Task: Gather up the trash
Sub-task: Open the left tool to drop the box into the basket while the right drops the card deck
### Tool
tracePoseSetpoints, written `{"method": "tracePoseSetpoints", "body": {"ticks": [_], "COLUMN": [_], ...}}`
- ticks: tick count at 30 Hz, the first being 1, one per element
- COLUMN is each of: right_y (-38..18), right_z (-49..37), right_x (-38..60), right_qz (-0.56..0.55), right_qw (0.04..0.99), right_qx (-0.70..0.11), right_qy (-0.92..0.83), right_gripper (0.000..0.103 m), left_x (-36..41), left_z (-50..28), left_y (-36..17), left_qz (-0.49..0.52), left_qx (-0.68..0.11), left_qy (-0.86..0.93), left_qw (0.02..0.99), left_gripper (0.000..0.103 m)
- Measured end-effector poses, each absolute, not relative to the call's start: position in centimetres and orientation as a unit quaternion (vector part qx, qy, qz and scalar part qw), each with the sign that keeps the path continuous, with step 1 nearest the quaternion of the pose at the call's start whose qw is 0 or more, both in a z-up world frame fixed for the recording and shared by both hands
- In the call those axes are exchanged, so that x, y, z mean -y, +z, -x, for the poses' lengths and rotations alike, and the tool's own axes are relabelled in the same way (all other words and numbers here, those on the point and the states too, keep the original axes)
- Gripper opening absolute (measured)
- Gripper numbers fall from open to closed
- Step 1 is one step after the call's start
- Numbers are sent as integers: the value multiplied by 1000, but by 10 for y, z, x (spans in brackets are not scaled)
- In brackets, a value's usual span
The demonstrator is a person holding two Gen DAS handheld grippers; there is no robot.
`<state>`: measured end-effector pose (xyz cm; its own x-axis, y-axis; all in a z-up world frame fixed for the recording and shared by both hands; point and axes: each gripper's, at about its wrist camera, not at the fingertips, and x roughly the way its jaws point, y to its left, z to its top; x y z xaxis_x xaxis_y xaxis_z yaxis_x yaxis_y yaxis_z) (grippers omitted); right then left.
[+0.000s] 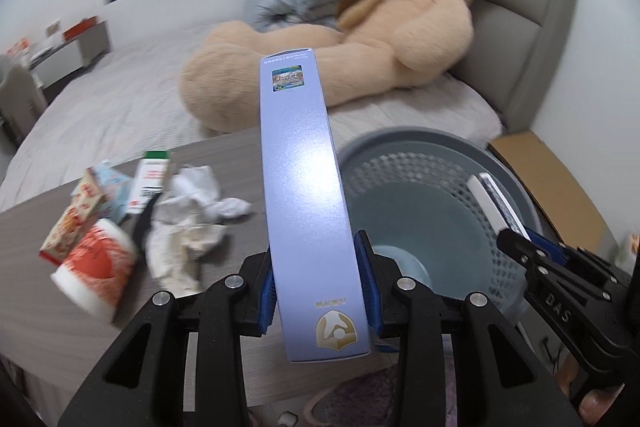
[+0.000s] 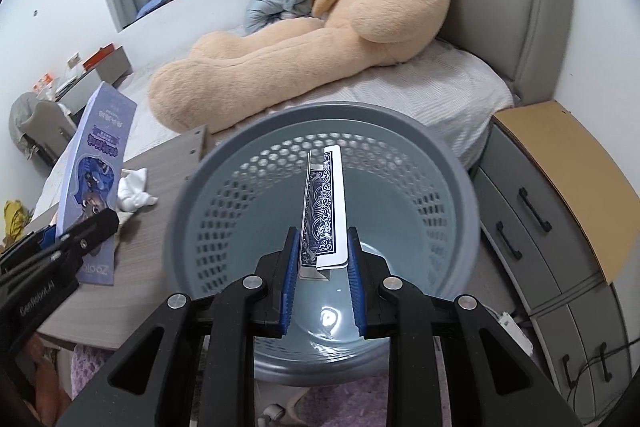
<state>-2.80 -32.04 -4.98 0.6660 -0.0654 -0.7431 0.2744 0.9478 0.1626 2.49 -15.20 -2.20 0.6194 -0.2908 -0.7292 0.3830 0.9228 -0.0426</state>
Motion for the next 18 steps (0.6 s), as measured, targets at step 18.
{"method": "tracePoseSetpoints", "body": {"ticks": [18], "right_y": [-72], "right_z": [16], "right_x": [355], "right_qz": [-151], "right_qw": [894], "right_qx": [-411], "right_qy": [-90], "right_gripper": [25], "left_x": [214], "left_z": [-40], "left_y": [-55], "left_qz": [-99], "left_qx": [-445], "left_qy": [-248], "left_qw": [855], "left_gripper": [36]}}
